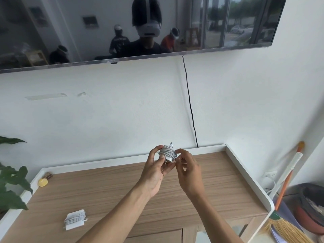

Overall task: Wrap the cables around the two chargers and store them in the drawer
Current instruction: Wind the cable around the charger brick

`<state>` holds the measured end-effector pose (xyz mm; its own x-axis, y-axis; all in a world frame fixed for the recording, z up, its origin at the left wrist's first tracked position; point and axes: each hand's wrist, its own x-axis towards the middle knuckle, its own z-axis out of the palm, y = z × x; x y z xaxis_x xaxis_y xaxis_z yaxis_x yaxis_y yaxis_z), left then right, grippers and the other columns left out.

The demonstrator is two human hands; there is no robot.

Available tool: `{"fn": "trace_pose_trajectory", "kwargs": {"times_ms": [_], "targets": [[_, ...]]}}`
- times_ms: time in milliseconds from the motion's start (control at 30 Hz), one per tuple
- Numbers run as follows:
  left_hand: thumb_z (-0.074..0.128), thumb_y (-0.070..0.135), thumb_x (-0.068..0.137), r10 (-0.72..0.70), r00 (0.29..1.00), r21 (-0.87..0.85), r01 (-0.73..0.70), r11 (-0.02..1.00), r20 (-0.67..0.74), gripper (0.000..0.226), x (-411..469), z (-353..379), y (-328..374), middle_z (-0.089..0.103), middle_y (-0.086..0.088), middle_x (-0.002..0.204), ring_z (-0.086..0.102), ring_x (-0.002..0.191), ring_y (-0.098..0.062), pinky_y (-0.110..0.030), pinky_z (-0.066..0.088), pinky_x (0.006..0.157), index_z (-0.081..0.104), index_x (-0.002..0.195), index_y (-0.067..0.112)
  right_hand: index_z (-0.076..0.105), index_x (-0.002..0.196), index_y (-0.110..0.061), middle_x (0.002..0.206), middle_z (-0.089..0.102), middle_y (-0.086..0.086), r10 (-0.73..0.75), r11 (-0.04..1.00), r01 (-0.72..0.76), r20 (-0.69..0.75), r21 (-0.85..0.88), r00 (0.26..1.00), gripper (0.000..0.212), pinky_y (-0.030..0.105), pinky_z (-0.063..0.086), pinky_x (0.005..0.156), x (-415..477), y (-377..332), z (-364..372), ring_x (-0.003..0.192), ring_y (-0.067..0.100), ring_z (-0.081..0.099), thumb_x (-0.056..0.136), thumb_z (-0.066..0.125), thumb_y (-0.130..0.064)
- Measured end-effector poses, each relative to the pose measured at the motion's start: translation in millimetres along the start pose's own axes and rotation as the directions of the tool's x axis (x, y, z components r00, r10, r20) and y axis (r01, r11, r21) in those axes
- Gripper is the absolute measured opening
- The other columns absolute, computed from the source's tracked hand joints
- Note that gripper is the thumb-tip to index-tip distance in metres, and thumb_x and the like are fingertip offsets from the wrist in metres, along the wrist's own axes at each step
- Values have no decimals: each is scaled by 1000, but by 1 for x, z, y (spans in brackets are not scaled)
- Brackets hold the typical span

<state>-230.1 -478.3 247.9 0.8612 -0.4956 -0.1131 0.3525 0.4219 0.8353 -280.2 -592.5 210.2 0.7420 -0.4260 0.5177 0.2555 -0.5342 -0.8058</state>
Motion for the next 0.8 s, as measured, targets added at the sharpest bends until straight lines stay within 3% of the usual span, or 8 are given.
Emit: {"fn": "trace_pose_trajectory", "kwargs": {"times_ms": [200, 400, 633, 800], "targets": [[50, 10, 98, 8, 1000, 109, -6, 994, -11, 31, 1, -4, 0, 67, -15, 97, 61, 80, -24, -38, 56, 81, 54, 125, 26, 60, 113, -23, 86, 61, -8, -7, 1000, 7, 13, -8, 1000, 23, 26, 54, 67, 6, -4, -3, 76, 6, 63, 96, 51, -10], [49, 10, 99, 5, 999, 148, 1, 989, -43, 31, 1, -5, 3, 64, -15, 94, 61, 80, -26, -41, 56, 83, 52, 126, 24, 61, 112, -21, 88, 61, -7, -7, 1000, 6, 29, 25, 1000, 21, 29, 56, 67, 12, -4, -2, 76, 9, 65, 96, 51, -10], [63, 13, 84, 4, 1000, 14, -4, 1000, -24, 42, -3, -6, 8, 71, -20, 99, 71, 83, -31, -37, 60, 76, 52, 125, 19, 62, 110, -22, 94, 61, -8, -65, 998, 65, 73, 2, 995, 23, 30, 57, 69, 11, -7, 1, 77, 7, 66, 97, 49, -10], [59, 13, 92, 43, 996, -20, -44, 999, -80, 29, 0, -6, 10, 71, -16, 91, 68, 75, -27, -39, 60, 75, 56, 121, 16, 62, 108, -27, 88, 64, -7, -21, 999, 18, 50, 51, 999, 25, 25, 56, 70, 11, -9, 3, 78, 9, 67, 95, 52, -8]]}}
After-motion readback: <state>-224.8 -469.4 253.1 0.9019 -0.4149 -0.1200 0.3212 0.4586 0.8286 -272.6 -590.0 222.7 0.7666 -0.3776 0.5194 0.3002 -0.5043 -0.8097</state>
